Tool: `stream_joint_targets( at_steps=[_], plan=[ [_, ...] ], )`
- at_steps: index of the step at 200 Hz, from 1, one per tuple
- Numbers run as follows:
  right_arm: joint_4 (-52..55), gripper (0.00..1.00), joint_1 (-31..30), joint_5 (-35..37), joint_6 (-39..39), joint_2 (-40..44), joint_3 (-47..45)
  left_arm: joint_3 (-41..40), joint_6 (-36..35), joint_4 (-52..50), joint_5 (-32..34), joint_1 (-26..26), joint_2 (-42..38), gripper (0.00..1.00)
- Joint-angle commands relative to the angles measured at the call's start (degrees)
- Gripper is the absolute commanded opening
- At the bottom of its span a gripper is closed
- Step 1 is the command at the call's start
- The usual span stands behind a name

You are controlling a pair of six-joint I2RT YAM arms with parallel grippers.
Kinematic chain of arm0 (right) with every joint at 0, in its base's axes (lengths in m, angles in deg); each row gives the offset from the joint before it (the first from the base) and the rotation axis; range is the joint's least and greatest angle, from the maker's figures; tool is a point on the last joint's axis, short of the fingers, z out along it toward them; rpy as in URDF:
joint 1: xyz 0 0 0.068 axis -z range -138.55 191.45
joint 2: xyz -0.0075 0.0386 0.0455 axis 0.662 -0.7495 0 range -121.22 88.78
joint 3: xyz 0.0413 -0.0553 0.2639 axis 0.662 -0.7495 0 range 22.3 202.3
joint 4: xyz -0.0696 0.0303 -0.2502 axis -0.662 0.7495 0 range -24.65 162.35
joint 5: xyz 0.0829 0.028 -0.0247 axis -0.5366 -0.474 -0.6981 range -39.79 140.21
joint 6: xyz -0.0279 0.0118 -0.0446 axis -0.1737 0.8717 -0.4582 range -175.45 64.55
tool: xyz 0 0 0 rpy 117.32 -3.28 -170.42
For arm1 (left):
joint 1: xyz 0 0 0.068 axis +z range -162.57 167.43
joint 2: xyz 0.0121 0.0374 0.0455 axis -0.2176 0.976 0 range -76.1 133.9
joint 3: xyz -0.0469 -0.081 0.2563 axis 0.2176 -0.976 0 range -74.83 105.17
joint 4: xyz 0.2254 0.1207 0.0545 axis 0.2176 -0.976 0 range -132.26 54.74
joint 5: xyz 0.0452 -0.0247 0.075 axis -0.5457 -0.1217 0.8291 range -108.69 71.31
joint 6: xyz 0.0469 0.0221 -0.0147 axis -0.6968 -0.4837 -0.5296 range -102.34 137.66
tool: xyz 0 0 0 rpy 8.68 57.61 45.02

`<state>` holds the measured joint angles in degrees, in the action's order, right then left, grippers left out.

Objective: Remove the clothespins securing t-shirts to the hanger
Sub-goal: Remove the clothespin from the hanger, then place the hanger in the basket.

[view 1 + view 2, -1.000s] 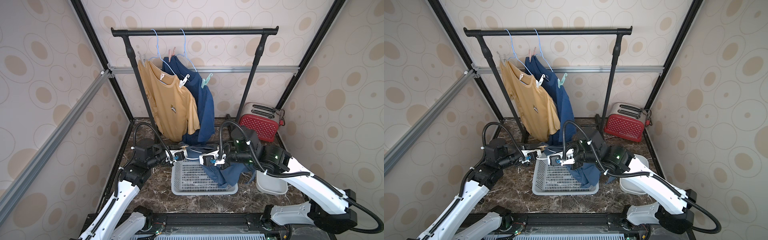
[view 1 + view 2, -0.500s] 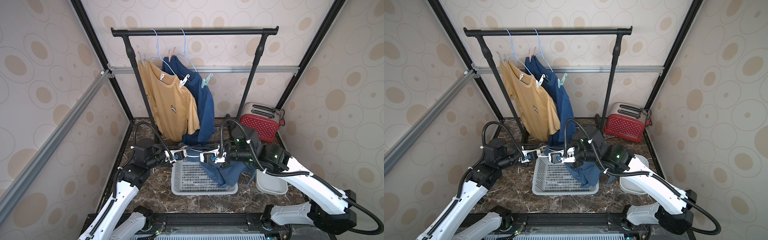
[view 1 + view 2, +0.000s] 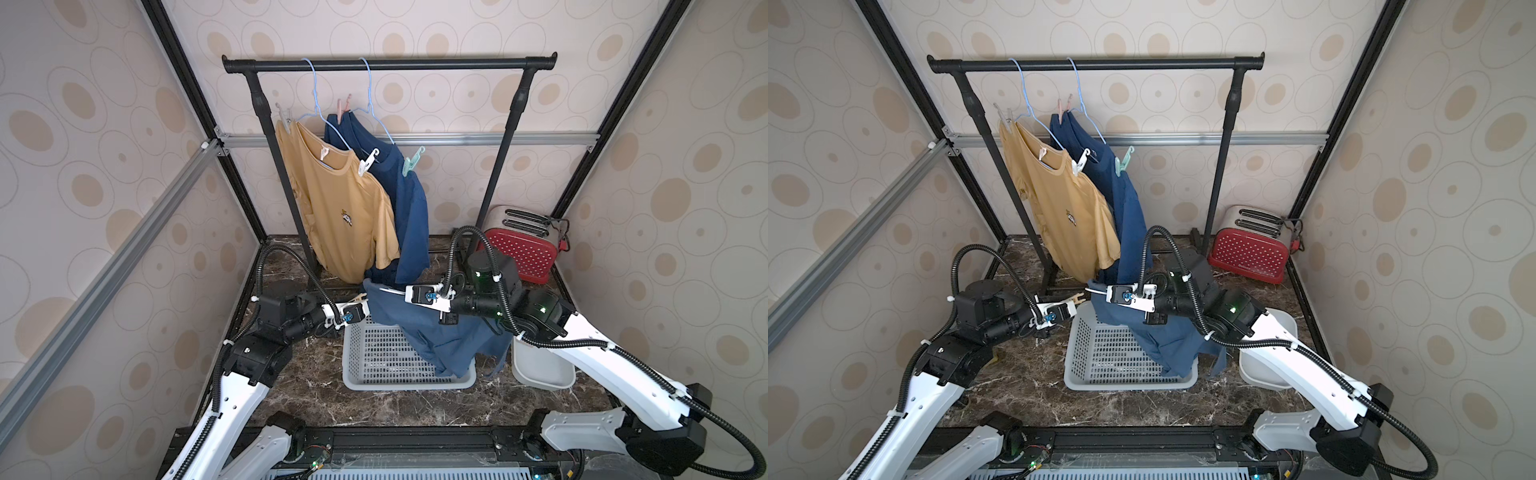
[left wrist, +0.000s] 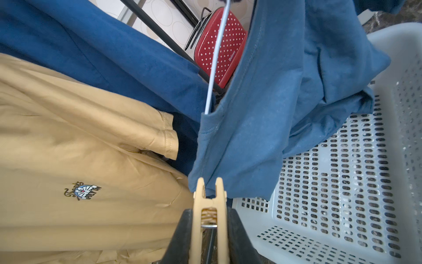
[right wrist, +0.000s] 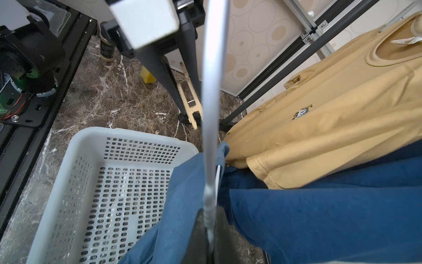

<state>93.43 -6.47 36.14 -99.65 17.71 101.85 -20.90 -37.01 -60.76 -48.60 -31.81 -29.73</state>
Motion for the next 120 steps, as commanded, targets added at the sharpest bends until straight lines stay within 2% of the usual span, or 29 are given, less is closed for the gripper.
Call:
stream_joint_targets(
  at_steps=[1, 28, 82, 120],
  plan=[
    [-5.6, 0.00, 0.3, -2.1, 4.9, 0.3, -0.6, 2.5, 3.2, -1.4, 0.7, -0.3, -1.7, 0.22],
    [-7.7, 0.00, 0.2, -2.7, 12.3, -2.9, 3.0, 3.0, 8.6, -0.9, -1.5, -0.3, -3.5, 0.22],
    [-12.4, 0.00, -1.1, -5.1, 20.0, -9.4, 9.9, 2.0, 14.9, 0.2, -2.9, -0.3, -7.3, 0.21],
    [-15.9, 0.00, -1.2, -3.5, 29.4, -11.1, 5.5, 2.7, 20.9, 0.4, -3.5, -0.3, -6.8, 0.22]
  ],
)
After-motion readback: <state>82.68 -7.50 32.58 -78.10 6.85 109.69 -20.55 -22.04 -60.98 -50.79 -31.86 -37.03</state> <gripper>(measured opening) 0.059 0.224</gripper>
